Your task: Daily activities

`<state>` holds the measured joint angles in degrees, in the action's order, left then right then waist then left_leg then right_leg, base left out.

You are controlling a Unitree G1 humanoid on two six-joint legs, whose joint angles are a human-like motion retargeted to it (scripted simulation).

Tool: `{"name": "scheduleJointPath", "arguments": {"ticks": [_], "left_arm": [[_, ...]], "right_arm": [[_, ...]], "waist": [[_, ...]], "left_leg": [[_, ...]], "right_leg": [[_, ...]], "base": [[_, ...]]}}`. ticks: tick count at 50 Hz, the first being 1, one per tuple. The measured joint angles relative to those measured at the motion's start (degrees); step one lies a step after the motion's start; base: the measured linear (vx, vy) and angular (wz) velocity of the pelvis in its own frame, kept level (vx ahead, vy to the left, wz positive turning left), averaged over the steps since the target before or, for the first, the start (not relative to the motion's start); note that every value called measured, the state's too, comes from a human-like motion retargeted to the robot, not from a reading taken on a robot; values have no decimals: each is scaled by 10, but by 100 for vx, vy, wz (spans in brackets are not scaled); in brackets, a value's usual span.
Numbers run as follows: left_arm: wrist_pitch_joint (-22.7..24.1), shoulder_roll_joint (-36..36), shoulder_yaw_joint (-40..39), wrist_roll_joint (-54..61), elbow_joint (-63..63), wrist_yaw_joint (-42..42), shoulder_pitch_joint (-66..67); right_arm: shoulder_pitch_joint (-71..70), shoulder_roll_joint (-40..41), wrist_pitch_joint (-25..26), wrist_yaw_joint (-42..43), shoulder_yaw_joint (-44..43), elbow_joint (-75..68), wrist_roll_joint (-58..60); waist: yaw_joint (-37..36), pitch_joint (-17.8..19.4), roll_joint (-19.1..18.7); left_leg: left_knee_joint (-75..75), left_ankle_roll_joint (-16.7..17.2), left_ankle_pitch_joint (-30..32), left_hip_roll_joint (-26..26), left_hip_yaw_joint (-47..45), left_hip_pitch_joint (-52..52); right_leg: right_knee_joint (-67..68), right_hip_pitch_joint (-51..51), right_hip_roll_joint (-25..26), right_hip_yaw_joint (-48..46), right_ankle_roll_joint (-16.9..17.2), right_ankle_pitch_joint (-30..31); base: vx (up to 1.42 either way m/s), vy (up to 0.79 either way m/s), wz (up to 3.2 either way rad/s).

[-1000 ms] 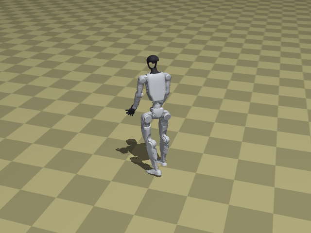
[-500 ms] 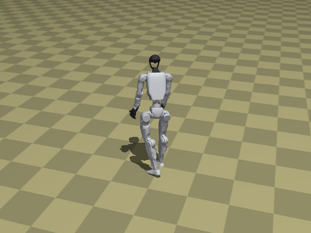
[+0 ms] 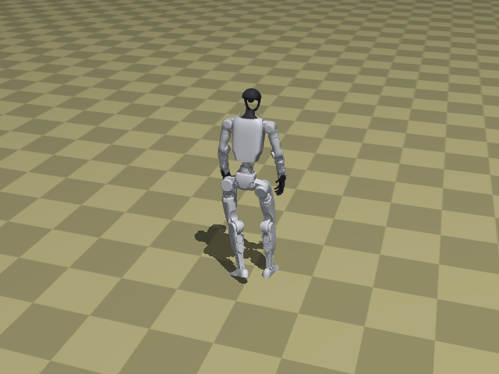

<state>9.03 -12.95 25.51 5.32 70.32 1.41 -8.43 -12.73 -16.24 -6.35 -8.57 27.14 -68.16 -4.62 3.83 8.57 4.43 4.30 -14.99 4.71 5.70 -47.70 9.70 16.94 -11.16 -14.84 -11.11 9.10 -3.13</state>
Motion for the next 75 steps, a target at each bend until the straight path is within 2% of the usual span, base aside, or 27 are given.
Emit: {"name": "scheduleJointPath", "arguments": {"ticks": [7,13,22,25,30,35,38,40,43,45,48,57,75], "left_arm": [[4,-1,8,-35,-12,-2,39],[6,-4,32,-71,-29,-19,12],[12,-9,93,-134,-62,-42,-63],[15,-9,110,-142,-71,-45,-78],[16,-4,131,-145,-71,-35,-91],[14,6,141,-144,-54,-13,-95],[12,15,144,-139,-47,3,-95],[12,19,147,-136,-44,11,-90],[12,27,149,-132,-44,20,-80],[12,30,152,-129,-45,25,-75],[11,29,155,-126,-45,32,-70],[6,27,161,-128,-40,46,-56],[-5,27,145,-130,-14,29,-36]], "right_arm": [[33,-46,-5,21,-24,-6,27],[16,-58,-14,53,-28,14,37],[-21,-31,-19,45,50,67,121],[-27,-18,-22,30,86,84,156],[-37,-14,-27,7,135,111,201],[-42,-24,-29,-9,156,123,225],[-39,-33,-27,-12,156,121,228],[-33,-33,-25,-12,155,116,227],[-17,-36,-21,-8,150,103,226],[-9,-39,-19,-5,145,93,223],[0,-43,-15,-1,134,78,219],[10,-39,-6,5,113,60,209],[29,-6,4,13,132,56,225]], "waist": [[-8,0,24],[-24,6,35],[-58,9,47],[-65,13,53],[-64,26,59],[-49,39,51],[-31,30,26],[-22,27,4],[-23,22,-21],[-25,22,-29],[-26,22,-37],[-26,11,-41],[-42,-9,-34]], "left_leg": [[-5,1,37,14,-44,22],[-34,3,108,29,-87,31],[-87,21,243,55,-125,40],[-70,26,253,54,-127,41],[27,41,253,12,-109,31],[150,81,253,-79,-38,-11],[87,104,253,-101,41,-51],[31,126,169,-94,119,-70],[32,171,21,-108,249,-86],[53,177,-36,-119,299,-95],[79,174,-77,-129,339,-104],[73,155,-87,-120,379,-92],[17,110,-60,-83,370,-44]], "right_leg": [[18,26,-1,14,5,-55],[41,43,-19,-34,-12,-72],[3,96,-43,-86,-19,-84],[-40,116,-36,-72,-13,-99],[-101,140,-20,-39,-5,-104],[-130,154,17,-4,-11,-98],[-139,142,64,13,-18,-80],[-140,131,98,33,-17,-68],[-143,127,135,70,-18,-58],[-146,130,149,87,-18,-56],[-149,134,160,103,-16,-54],[-146,139,163,125,-6,-60],[-129,140,132,135,19,-84]], "base": [[-9,-5,-132],[-15,-9,-156],[-16,-18,-158],[-9,-17,-147],[-5,-20,-135],[-8,-25,-123],[-31,-10,-110],[-27,12,-148],[-2,1,-155],[6,-8,-111],[6,-7,-79],[6,-3,-46],[5,5,-22]]}}
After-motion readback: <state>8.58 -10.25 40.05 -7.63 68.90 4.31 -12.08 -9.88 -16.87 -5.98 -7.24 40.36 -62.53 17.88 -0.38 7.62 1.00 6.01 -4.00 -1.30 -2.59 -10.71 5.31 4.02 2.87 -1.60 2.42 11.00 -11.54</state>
